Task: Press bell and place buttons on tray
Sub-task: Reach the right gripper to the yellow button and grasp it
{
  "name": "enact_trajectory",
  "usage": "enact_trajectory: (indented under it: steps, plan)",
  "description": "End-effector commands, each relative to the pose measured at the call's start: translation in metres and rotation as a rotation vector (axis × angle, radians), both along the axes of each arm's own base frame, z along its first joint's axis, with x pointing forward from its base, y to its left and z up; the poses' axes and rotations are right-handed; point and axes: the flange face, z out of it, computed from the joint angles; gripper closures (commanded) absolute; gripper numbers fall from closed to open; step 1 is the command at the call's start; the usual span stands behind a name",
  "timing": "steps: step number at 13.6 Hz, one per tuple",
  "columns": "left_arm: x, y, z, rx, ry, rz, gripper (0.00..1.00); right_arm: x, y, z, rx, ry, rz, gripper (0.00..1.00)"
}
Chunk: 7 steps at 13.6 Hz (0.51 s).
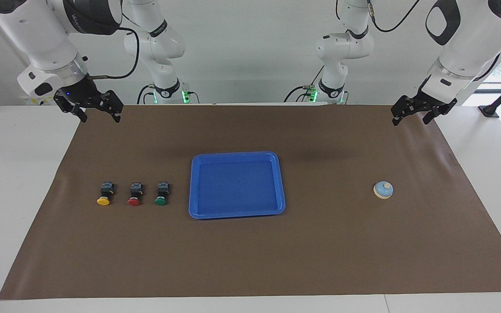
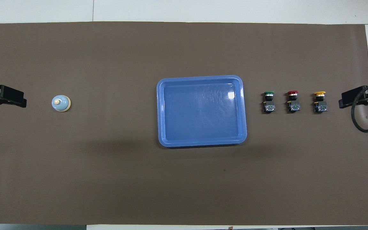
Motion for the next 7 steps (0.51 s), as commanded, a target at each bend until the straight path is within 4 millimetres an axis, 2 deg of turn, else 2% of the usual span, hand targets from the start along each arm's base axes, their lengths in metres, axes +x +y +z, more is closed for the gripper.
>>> enact_trajectory:
  steps: [1, 2, 4, 7]
  plan:
    - [-0.009, 0.004, 0.003, -0.012, 0.009, 0.004, 0.0, -0.001, -0.003, -0.002, 0.023, -0.003, 0.012, 0.0]
    - [-0.009, 0.007, 0.003, -0.012, 0.008, 0.01, 0.0, 0.002, -0.008, -0.005, 0.022, -0.005, 0.003, 0.0]
    - [-0.009, 0.01, 0.003, -0.012, 0.008, 0.015, 0.0, 0.011, -0.032, -0.019, 0.022, -0.009, -0.035, 0.0]
    - [-0.009, 0.008, 0.003, -0.012, 0.008, 0.012, 0.0, 0.038, -0.06, -0.066, 0.023, -0.01, -0.047, 0.0]
